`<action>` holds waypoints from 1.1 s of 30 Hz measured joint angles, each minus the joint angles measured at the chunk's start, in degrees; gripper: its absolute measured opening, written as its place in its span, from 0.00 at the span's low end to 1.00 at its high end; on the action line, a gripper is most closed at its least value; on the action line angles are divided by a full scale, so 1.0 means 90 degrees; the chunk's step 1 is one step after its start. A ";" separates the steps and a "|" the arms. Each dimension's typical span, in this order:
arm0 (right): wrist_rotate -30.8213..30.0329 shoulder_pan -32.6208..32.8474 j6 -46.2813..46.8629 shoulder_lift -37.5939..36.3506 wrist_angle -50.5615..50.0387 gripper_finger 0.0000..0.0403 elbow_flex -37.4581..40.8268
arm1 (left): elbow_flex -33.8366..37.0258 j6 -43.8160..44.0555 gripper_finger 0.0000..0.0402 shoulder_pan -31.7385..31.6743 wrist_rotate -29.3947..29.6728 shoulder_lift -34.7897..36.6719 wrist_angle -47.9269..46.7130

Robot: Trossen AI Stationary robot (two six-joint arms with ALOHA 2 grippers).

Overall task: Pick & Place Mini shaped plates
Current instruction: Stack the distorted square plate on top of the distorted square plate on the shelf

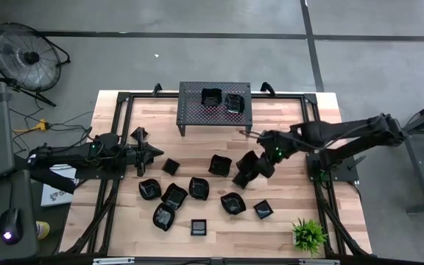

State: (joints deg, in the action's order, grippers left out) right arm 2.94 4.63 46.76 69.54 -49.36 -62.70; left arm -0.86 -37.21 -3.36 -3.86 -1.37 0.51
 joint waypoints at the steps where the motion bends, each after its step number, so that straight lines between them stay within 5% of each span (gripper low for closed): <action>1: 0.0000 -0.0056 -0.0090 0.0000 -0.0018 0.00 -0.0142 | 0.0000 0.0000 0.01 0.0000 0.0000 0.0000 0.0000; 13: -0.0445 -0.1137 -0.0687 0.0428 -0.0162 0.01 -0.1490 | 0.0000 0.0000 0.01 0.0001 0.0000 0.0000 0.0002; 33: -0.0395 -0.2923 -0.1083 0.3498 -0.0158 0.00 -0.5095 | 0.0000 0.0000 0.01 0.0000 0.0002 0.0002 0.0002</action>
State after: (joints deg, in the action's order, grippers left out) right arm -0.62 -21.67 37.01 101.02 -50.78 -108.55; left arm -0.86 -37.21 -3.36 -3.84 -1.35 0.54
